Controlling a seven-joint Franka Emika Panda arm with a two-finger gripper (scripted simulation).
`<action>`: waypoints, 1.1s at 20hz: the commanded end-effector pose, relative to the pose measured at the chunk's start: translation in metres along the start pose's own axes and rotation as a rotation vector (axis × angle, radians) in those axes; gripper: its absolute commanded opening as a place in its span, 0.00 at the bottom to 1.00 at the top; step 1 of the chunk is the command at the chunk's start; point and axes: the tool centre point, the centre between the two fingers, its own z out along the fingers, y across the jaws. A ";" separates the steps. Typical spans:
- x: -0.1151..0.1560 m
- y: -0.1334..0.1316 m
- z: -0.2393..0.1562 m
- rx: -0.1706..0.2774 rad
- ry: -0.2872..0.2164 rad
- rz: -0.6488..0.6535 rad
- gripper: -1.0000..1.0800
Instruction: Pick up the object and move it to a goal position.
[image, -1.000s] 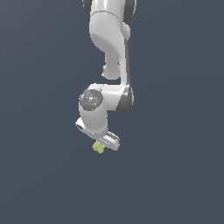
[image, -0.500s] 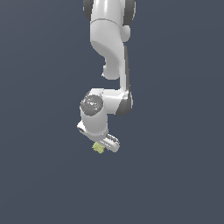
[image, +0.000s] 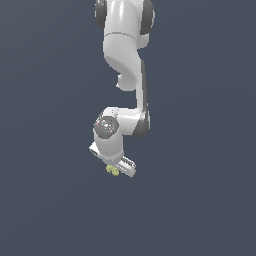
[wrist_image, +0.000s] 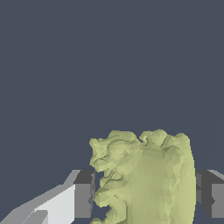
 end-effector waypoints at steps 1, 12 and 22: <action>0.000 -0.001 0.000 0.001 0.001 0.000 0.00; 0.000 0.000 -0.001 0.001 0.001 0.000 0.00; -0.014 0.006 -0.026 0.001 0.001 0.000 0.00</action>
